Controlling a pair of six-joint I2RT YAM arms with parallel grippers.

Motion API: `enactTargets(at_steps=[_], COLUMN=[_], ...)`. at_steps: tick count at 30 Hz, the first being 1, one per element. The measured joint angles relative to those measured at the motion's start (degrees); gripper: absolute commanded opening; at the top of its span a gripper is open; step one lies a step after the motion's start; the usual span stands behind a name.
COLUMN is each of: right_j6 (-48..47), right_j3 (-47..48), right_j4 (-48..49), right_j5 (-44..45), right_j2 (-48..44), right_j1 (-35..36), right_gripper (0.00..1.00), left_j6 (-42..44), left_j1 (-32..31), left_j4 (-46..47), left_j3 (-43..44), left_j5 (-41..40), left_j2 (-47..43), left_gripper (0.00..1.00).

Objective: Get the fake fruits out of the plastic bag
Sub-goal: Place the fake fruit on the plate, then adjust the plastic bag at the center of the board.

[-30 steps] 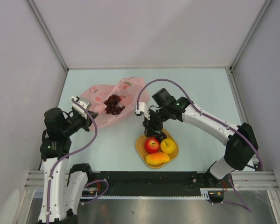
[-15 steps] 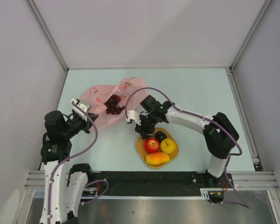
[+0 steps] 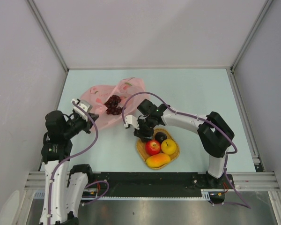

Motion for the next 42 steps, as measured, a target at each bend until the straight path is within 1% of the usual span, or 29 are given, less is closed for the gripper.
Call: enactTargets(at_steps=[2, 3, 5, 8, 9, 11, 12, 13, 15, 16, 17, 18, 19, 20, 21, 24, 27, 30, 32, 34, 35, 37, 38, 40, 42], right_j6=[0.15, 0.39, 1.05, 2.29, 2.60, 2.99, 3.19, 3.37, 3.85, 4.11, 4.13, 4.26, 4.46, 4.72, 4.87, 5.79, 5.49, 5.77, 5.97, 5.97, 6.36, 8.07, 9.33, 12.35, 16.11], right_j3=[0.09, 0.09, 0.09, 0.09, 0.09, 0.09, 0.09, 0.09, 0.09, 0.11, 0.22, 0.83, 1.64, 2.32, 3.17, 5.29, 9.11, 16.92, 23.21, 30.80, 33.51, 35.91, 36.74, 38.01, 39.65], right_j4=[0.02, -0.02, -0.02, -0.09, -0.13, -0.33, -0.46, -0.55, -0.79, -0.92, -1.09, -1.86, -2.34, -2.69, -3.15, -4.46, -7.85, -12.15, -14.69, -18.58, -19.37, -19.50, -19.37, -18.73, -17.07], right_j5=[0.00, -0.02, -0.07, -0.33, -0.52, -1.14, -1.33, -1.46, -1.79, -1.99, -2.14, -2.29, -2.56, -2.73, -2.95, -4.68, -8.00, -10.64, -12.31, -16.17, -17.99, -20.52, -21.79, -23.96, -25.35], right_j2=[0.15, 0.22, 0.33, 0.39, 0.42, 0.52, 0.57, 0.66, 0.72, 0.72, 0.76, 1.05, 1.51, 1.86, 2.29, 2.84, 2.93, 3.30, 4.13, 5.70, 6.14, 6.23, 6.23, 6.45, 6.97], right_j1=[0.00, 0.00, 0.00, -0.13, -0.26, -0.50, -0.63, -0.76, -1.05, -1.11, -1.18, -1.33, -1.46, -1.53, -1.68, -2.16, -2.56, -2.93, -3.41, -4.79, -5.68, -7.48, -8.31, -9.92, -10.67], right_gripper=[0.04, 0.11, 0.15, 0.26, 0.37, 0.48, 0.63, 0.68, 0.72, 0.76, 0.77, 0.83, 0.84, 0.88, 0.99, 1.00, 1.00, 1.00, 1.00, 1.00, 0.96, 0.88, 0.81, 0.73, 0.60], left_j6=[-0.09, -0.09, -0.09, -0.07, -0.07, -0.07, -0.09, -0.07, -0.07, -0.07, -0.07, -0.07, -0.07, -0.07, -0.07, -0.07, -0.04, -0.04, -0.07, -0.11, -0.17, -0.22, -0.22, -0.24, -0.46], left_j1=[0.00, 0.00, 0.00, 0.00, 0.00, 0.00, 0.00, 0.00, 0.00, 0.00, 0.00, 0.00, 0.00, 0.00, 0.00, 0.00, 0.00, 0.00, 0.00, 0.00, 0.00, 0.00, 0.02, 0.04, 0.09], left_j4=[0.13, 0.13, 0.11, 0.09, 0.09, 0.09, 0.09, 0.11, 0.11, 0.11, 0.11, 0.11, 0.11, 0.11, 0.11, 0.11, 0.07, 0.07, 0.13, 0.52, 0.52, 0.24, -0.13, -0.46, -0.79], left_j3=[-0.02, 0.00, 0.00, -0.02, -0.02, -0.02, -0.02, -0.02, -0.02, -0.02, -0.02, -0.02, -0.04, -0.07, -0.09, -0.09, -0.09, -0.09, -0.26, -1.22, -1.75, -2.75, -2.93, -2.95, -2.95], left_j5=[0.00, 0.00, 0.00, 0.00, 0.00, 0.00, 0.00, 0.00, 0.00, -0.02, -0.02, 0.00, -0.02, 0.00, 0.00, 0.00, -0.02, -0.42, -1.20, -3.32, -4.24, -6.19, -6.93, -7.96, -8.52], left_j2=[0.37, 0.55, 0.72, 0.81, 0.83, 0.90, 0.92, 0.92, 0.94, 0.96, 0.96, 0.96, 0.96, 0.96, 0.96, 0.96, 0.96, 0.96, 0.94, 0.74, 0.61, 0.44, 0.42, 0.20, -0.15], left_gripper=[0.04, 0.04, 0.05, 0.05, 0.05, 0.05, 0.05, 0.05, 0.05, 0.05, 0.05, 0.05, 0.05, 0.05, 0.05, 0.05, 0.05, 0.04, 0.01, 0.00, 0.00, 0.00, 0.00, 0.00, 0.00])
